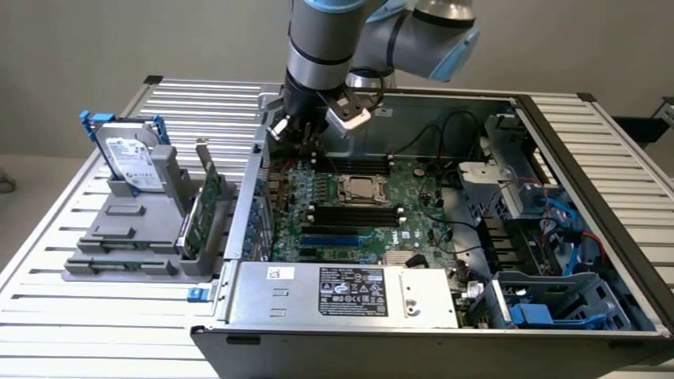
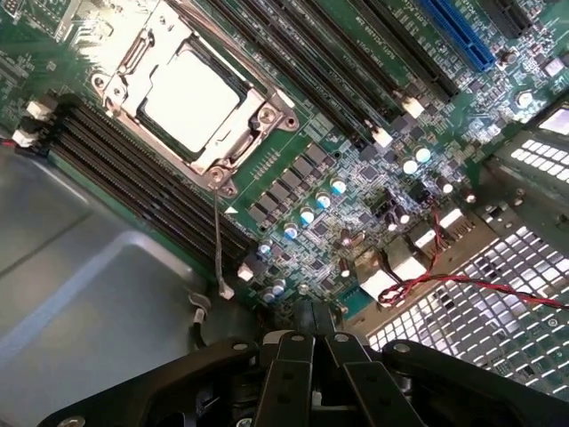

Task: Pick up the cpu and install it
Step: 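Install the first cpu locking lever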

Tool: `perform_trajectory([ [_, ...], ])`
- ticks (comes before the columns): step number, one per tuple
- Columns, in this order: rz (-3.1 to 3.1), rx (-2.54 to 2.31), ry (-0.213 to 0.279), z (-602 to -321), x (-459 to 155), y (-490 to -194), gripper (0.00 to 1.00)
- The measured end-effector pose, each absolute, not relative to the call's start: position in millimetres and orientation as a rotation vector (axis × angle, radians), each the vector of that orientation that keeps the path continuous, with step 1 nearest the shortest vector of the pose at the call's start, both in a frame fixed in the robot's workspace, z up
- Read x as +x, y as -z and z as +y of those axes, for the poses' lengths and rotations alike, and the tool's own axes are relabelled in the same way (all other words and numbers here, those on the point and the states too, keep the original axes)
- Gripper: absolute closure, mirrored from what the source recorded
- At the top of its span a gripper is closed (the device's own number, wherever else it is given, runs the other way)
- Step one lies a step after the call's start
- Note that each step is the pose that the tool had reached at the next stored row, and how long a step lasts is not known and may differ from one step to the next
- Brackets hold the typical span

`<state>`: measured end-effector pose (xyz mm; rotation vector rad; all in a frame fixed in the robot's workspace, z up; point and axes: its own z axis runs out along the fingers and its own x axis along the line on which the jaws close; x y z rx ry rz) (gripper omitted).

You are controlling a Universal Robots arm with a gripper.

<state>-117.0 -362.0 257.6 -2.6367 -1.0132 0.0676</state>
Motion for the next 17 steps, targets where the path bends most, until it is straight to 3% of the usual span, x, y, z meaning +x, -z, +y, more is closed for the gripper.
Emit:
perform_trajectory([
  [7, -0.980, -2.610, -0.005, -361.9, -118.8, -256.1, 0.89],
  [17, -0.899, -2.638, 0.013, -362.1, -118.7, -255.4, 0.89],
])
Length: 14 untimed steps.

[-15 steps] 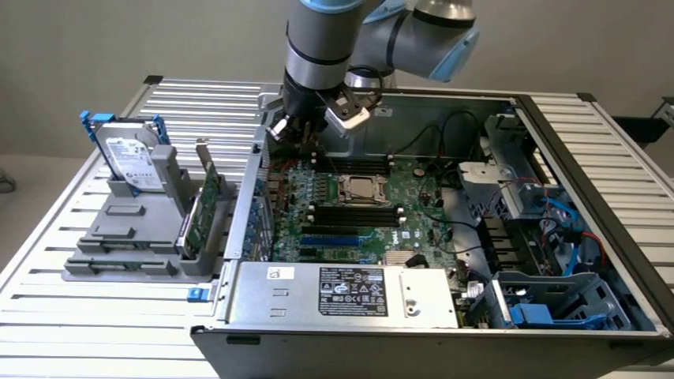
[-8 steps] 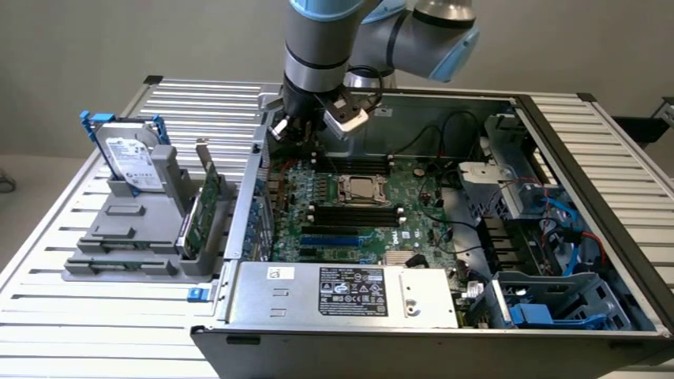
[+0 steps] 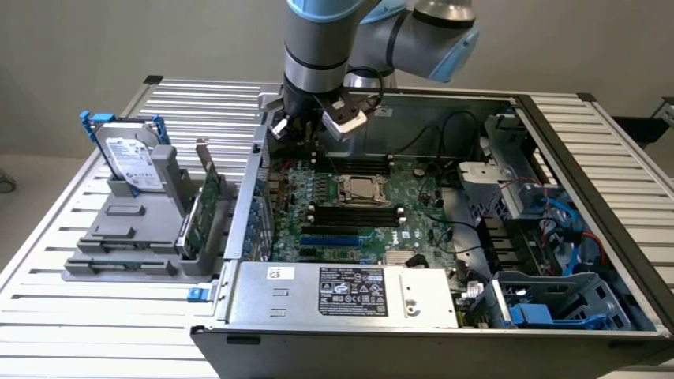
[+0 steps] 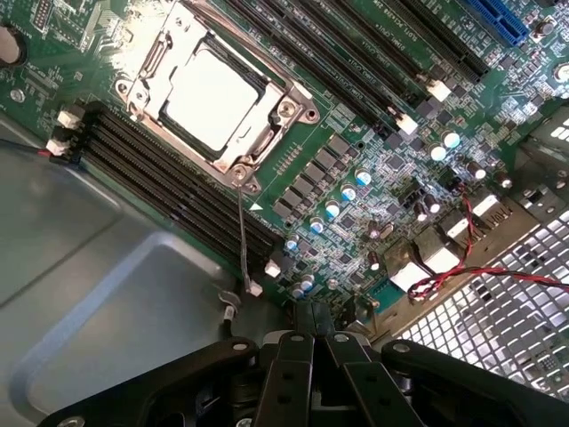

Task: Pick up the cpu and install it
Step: 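Install the first cpu locking lever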

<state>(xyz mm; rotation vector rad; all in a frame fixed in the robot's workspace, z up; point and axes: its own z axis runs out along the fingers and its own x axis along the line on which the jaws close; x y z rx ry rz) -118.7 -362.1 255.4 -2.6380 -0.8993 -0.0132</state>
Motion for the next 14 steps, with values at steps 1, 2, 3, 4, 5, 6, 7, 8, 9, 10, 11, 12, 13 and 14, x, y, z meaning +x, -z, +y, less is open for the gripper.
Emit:
perform_trajectory([
  [1, -0.897, -2.639, 0.014, -362.1, -118.6, -255.5, 0.89],
  [2, -0.896, -2.639, 0.014, -362.1, -118.3, -255.7, 0.89],
  [3, -0.895, -2.639, 0.013, -362.1, -117.9, -256.2, 0.89],
  [4, -0.895, -2.640, 0.013, -362.2, -117.2, -256.6, 0.89],
  [5, -0.895, -2.639, 0.014, -362.1, -116.0, -256.9, 0.89],
  [6, -0.895, -2.639, 0.014, -362.1, -115.0, -257.2, 0.89],
  [7, -0.895, -2.639, 0.014, -362.1, -114.3, -257.4, 0.89],
  [8, -0.895, -2.639, 0.014, -362.1, -113.8, -257.5, 0.89],
  [9, -0.894, -2.639, 0.015, -362.1, -113.8, -257.5, 0.89],
  [10, -0.890, -2.640, 0.015, -362.2, -113.7, -257.6, 0.89],
  [11, -0.883, -2.642, 0.016, -362.2, -113.8, -257.7, 0.89],
  [12, -0.871, -2.646, 0.019, -362.2, -113.8, -257.7, 0.89],
  [13, -0.853, -2.652, 0.022, -362.2, -113.8, -257.6, 0.89],
  [14, -0.833, -2.659, 0.026, -362.2, -113.7, -257.6, 0.89],
])
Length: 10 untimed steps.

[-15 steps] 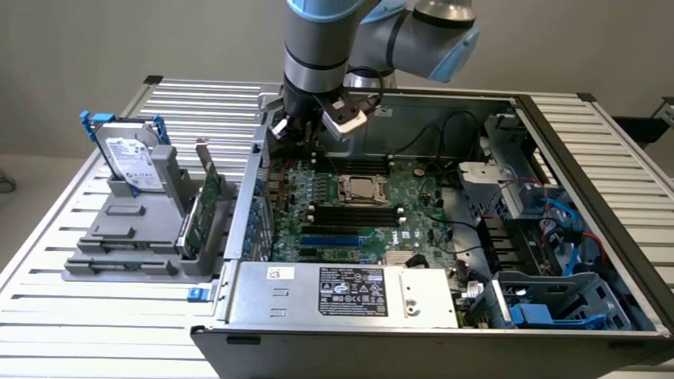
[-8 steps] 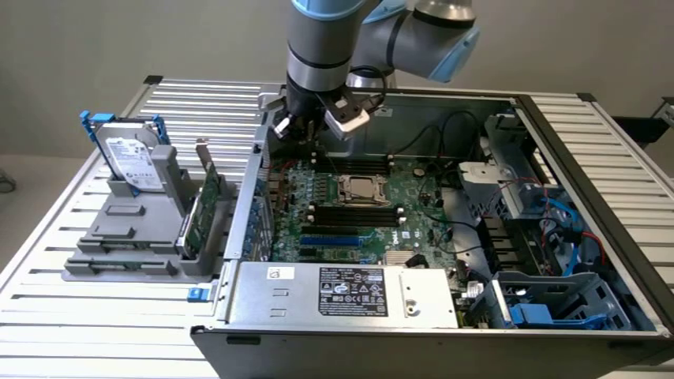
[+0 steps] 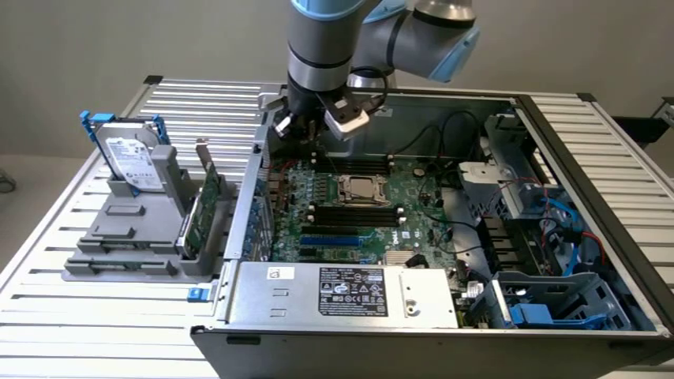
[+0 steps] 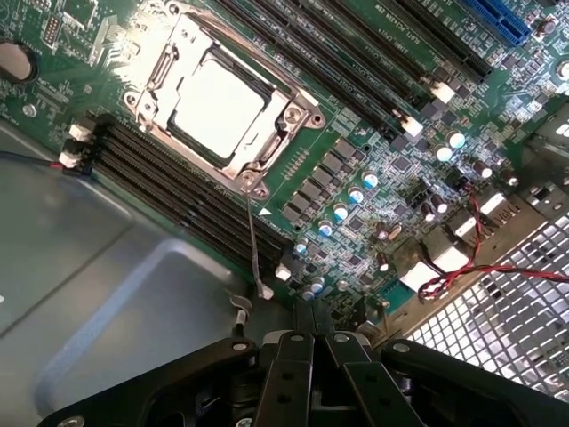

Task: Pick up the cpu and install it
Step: 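Install the first cpu locking lever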

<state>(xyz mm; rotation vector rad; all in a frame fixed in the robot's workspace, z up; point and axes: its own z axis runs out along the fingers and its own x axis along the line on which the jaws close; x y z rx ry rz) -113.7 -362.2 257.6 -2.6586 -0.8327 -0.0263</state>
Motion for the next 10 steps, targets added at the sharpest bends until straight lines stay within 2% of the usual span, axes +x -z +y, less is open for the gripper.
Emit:
perform_trajectory([
  [10, -0.649, -2.711, 0.061, -362.8, -113.7, -256.0, 0.89],
])
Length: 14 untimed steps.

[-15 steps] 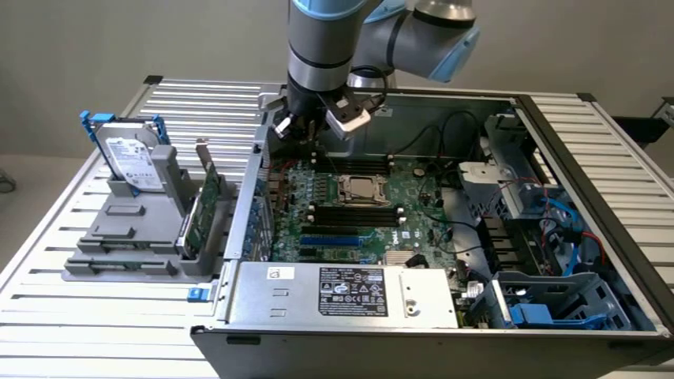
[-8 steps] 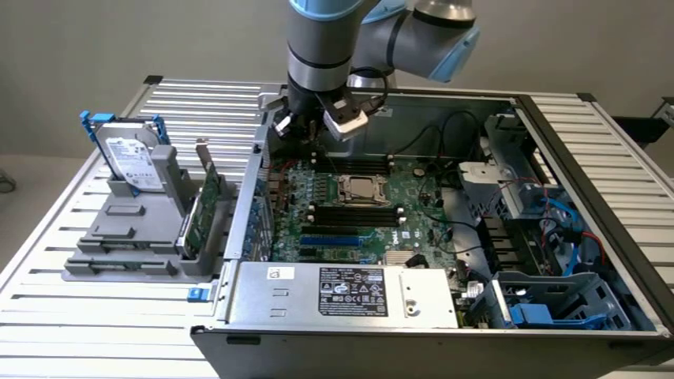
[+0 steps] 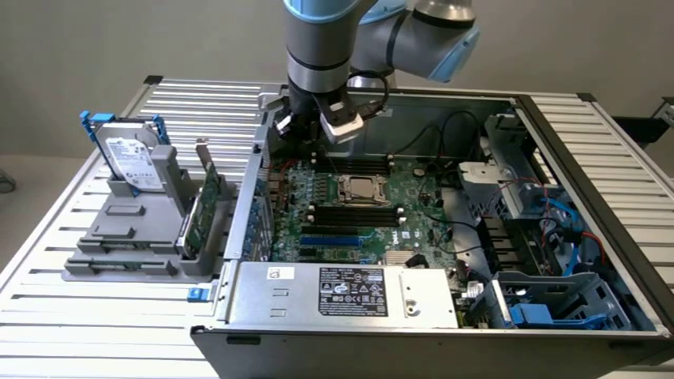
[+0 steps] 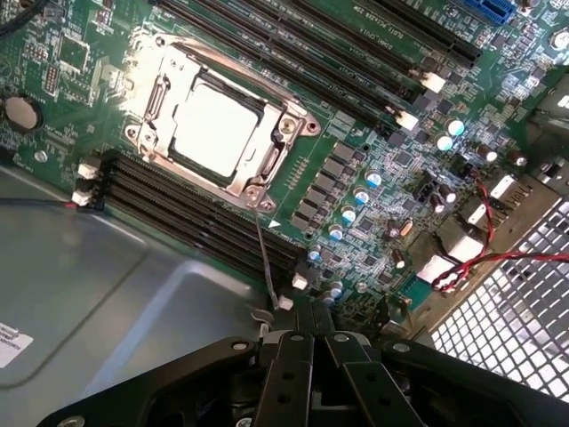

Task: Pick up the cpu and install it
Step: 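Install the first cpu locking lever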

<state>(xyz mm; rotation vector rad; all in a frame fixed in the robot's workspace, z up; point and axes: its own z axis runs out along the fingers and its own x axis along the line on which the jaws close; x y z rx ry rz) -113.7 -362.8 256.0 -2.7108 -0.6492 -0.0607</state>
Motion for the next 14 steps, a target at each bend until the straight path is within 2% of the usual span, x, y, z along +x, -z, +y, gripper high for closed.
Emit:
perform_trajectory([
  [14, -0.507, -2.743, 0.087, -363.6, -113.7, -246.0, 0.89],
])
